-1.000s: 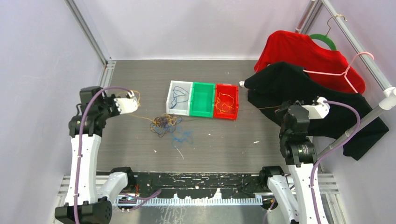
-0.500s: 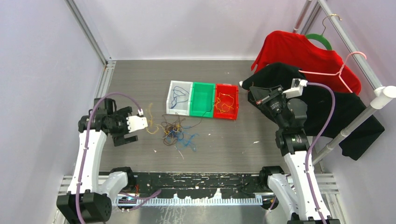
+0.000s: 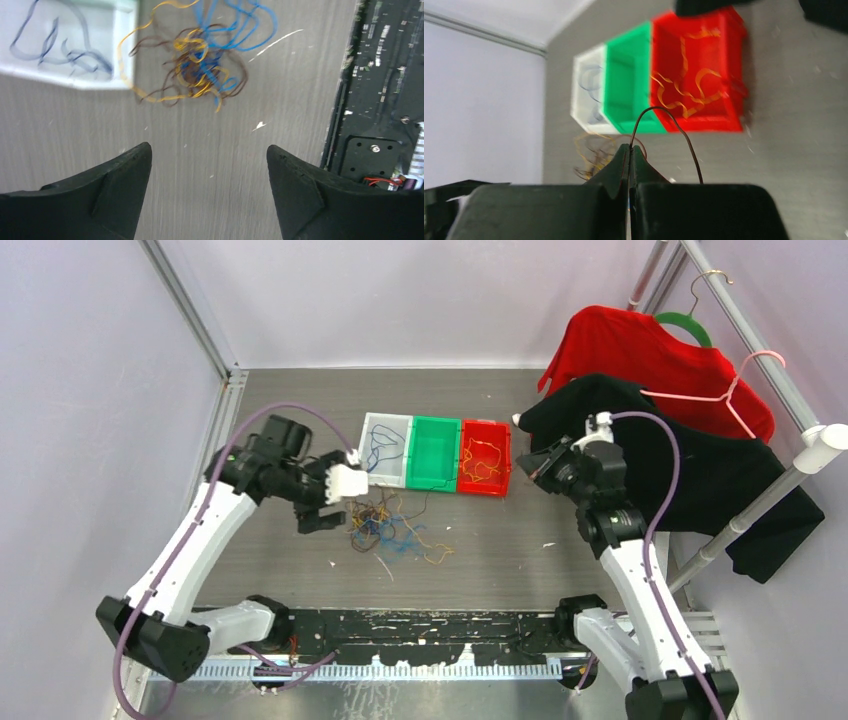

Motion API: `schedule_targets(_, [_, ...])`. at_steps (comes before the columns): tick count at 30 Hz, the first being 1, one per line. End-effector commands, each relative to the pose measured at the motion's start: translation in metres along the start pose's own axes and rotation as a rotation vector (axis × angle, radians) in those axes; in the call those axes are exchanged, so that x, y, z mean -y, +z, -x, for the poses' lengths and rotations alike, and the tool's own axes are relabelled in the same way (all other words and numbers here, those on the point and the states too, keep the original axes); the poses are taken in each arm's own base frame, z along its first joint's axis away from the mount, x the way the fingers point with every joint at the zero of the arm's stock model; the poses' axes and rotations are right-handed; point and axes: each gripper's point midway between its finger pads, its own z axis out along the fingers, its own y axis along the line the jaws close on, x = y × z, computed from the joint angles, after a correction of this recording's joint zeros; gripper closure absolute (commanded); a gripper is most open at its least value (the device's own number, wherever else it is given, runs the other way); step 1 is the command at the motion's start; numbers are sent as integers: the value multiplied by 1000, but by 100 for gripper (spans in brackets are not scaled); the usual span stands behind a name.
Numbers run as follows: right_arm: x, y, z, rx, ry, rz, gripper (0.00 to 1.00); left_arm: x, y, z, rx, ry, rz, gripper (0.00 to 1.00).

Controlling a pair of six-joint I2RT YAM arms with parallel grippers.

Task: Untangle the cables
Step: Untie the cable.

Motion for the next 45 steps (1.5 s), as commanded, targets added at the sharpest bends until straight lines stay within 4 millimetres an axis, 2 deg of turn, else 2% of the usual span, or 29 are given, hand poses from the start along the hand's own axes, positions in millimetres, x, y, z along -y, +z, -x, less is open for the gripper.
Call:
schedule_targets(1, [42, 4, -33, -117, -102, -216, 99, 4, 35, 11, -49, 74, -46, 21])
schedule_targets(4, [66, 2, -50, -148, -145, -344, 95, -3, 62, 22, -57, 67, -87, 35])
schedule_targets(6, [78, 0, -59, -157, -156, -387, 94, -6, 77, 23, -68, 52, -110, 40])
schedule_targets(9, [91, -6, -66, -162, -166, -443, 88, -11, 98, 17, -86, 76, -127, 41])
schedule_targets(12, [97, -11, -71, -175, -188, -463, 73, -12, 114, 6, -113, 134, -143, 42])
schedule_targets(15, [92, -13, -74, -176, -210, -423, 50, -24, 127, 0, -125, 157, -105, 41])
schedule_targets(18, [78, -14, -73, -160, -224, -331, 38, -23, 137, -5, -120, 225, -121, 40])
schedule_targets(22, [45, -10, -76, -138, -202, -142, 33, -27, 150, -10, -130, 264, -135, 40])
schedule_targets(25, [24, -2, -87, -160, -184, -43, 31, -29, 158, -13, -140, 288, -143, 43])
schedule_targets(27, [15, 4, -100, -176, -173, -15, 31, -30, 163, -17, -144, 302, -146, 54])
schedule_targets(29, [5, 13, -117, -183, -161, 9, 31, -28, 165, -21, -155, 307, -155, 74])
schedule_targets(30, [-4, 16, -132, -205, -161, 35, 31, -28, 165, -21, -157, 303, -156, 91])
schedule_targets(31, [-12, 20, -142, -215, -162, 52, 31, -28, 162, -20, -159, 291, -156, 98])
schedule_targets(32, [-17, 25, -153, -227, -168, 58, 30, -26, 158, -18, -159, 276, -162, 100])
schedule_targets(35, [-43, 39, -188, -269, -216, 109, 29, -16, 131, -5, -140, 213, -173, 100])
schedule_targets(36, [-47, 46, -203, -293, -237, 107, 29, -13, 122, 3, -120, 187, -169, 100])
schedule_targets(40, [-73, 64, -243, -323, -269, 166, 27, 4, 86, 29, -37, 72, -173, 100])
schedule_targets(45, [-89, 83, -265, -295, -228, 237, 27, 22, 63, 44, 33, -65, -163, 100])
